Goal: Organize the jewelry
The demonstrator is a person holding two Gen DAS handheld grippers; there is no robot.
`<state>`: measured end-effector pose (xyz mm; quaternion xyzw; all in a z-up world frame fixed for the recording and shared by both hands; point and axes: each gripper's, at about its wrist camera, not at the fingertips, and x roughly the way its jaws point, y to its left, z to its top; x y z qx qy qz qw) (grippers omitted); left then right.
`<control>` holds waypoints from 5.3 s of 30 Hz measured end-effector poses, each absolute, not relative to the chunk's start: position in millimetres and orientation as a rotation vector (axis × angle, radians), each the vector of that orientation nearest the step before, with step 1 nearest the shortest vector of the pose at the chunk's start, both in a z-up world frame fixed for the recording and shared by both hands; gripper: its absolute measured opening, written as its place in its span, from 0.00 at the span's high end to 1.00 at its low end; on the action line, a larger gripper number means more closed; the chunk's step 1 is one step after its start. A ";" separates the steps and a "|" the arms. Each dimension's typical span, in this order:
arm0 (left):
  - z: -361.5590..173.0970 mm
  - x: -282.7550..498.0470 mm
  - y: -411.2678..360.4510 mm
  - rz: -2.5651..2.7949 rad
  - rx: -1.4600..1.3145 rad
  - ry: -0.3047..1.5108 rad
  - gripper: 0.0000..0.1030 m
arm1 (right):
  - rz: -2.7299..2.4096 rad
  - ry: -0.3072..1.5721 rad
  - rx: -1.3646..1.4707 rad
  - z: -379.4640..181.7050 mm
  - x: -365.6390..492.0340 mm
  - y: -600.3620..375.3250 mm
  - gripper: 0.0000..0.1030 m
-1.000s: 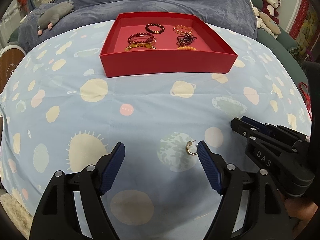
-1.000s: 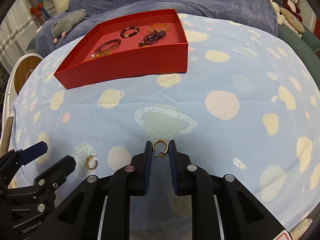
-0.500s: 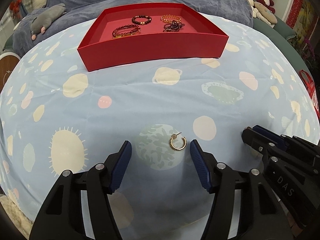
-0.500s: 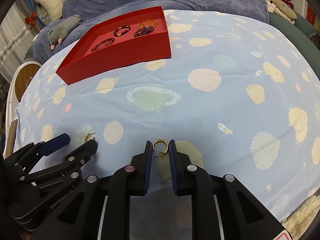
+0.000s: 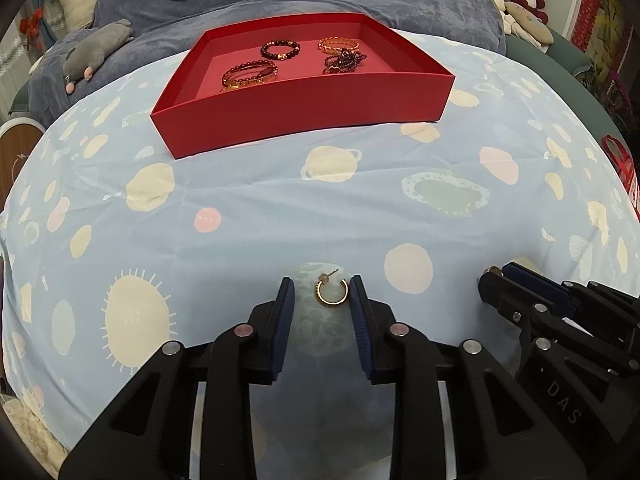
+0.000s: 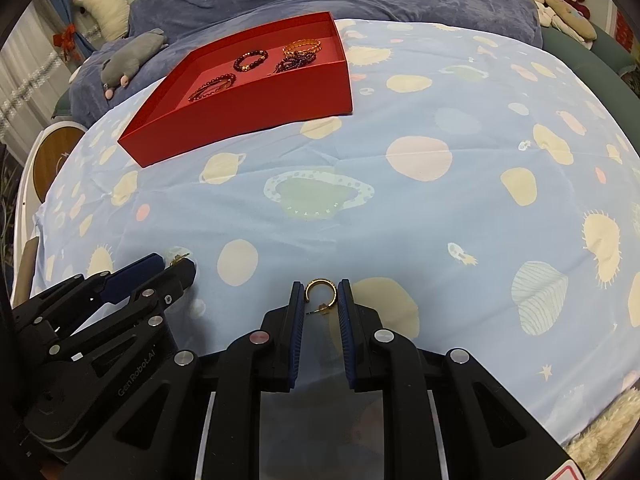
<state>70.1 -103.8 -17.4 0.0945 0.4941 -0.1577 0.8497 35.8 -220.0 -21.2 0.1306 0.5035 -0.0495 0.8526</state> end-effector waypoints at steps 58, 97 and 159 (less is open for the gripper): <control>95.4 249.0 -99.8 -0.301 -0.008 0.889 0.84 | 0.015 0.792 0.190 97.8 208.4 -217.7 0.84; 33.7 294.5 -106.9 -0.227 0.074 0.974 0.62 | -0.029 0.906 0.189 30.3 257.2 -221.1 0.78; 86.9 137.9 -44.8 -0.046 0.082 0.945 0.08 | -0.236 0.889 0.151 86.1 96.8 -209.3 0.07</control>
